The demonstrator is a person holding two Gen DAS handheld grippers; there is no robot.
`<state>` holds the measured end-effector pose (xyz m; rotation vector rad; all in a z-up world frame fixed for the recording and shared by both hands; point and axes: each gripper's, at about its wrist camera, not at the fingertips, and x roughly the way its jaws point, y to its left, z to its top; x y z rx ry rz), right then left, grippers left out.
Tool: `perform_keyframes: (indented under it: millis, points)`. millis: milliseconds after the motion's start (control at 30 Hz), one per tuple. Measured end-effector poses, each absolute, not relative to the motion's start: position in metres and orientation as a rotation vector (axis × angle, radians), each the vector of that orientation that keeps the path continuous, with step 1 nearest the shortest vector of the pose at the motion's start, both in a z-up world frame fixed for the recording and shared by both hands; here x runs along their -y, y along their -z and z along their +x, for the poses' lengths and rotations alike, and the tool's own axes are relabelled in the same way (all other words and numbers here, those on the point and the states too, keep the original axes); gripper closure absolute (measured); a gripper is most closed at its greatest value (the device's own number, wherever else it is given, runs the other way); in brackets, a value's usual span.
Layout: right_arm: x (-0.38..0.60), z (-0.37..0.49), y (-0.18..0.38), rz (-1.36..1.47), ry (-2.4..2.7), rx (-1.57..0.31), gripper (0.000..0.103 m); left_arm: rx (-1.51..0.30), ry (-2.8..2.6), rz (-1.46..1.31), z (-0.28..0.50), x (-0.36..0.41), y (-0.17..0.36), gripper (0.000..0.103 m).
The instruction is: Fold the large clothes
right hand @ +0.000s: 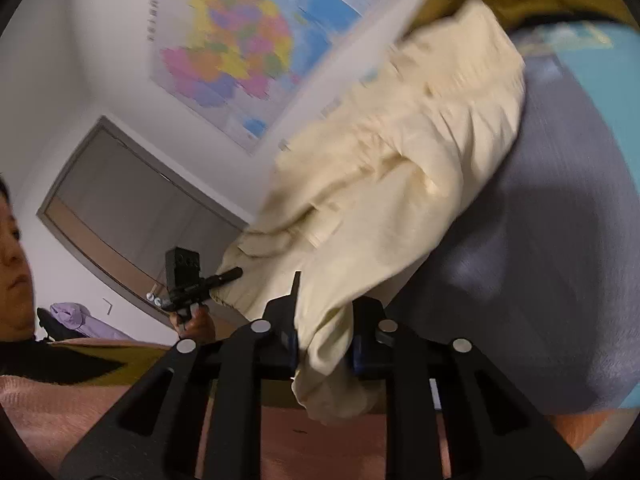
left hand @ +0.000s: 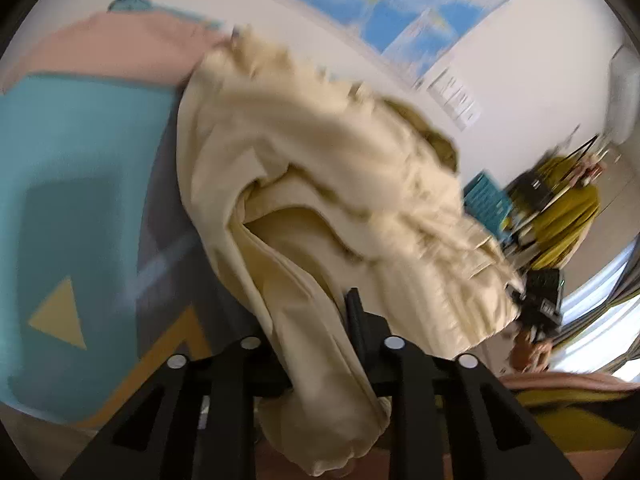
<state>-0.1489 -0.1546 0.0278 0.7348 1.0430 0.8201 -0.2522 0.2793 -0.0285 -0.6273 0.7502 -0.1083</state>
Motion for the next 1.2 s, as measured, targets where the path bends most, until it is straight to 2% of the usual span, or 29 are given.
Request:
perform_keyframes:
  millis: [200, 333, 667, 1200]
  points:
    - [0.153, -0.147, -0.078, 0.736, -0.864, -0.889, 0.087, -0.597, 0.124, -0.597, -0.259, -0.281, -0.026, 0.088]
    - [0.163, -0.135, -0.094, 0.747, -0.819, -0.838, 0.087, -0.556, 0.12, -0.61, -0.253, -0.292, -0.047, 0.088]
    - [0.162, -0.087, -0.109, 0.765, -0.807, -0.799, 0.087, -0.584, 0.1, -0.679, -0.224, -0.324, -0.065, 0.088]
    - [0.154, 0.013, -0.118, 0.761, -0.765, -0.802, 0.087, -0.655, 0.044, -0.634, -0.153, -0.354, -0.107, 0.088]
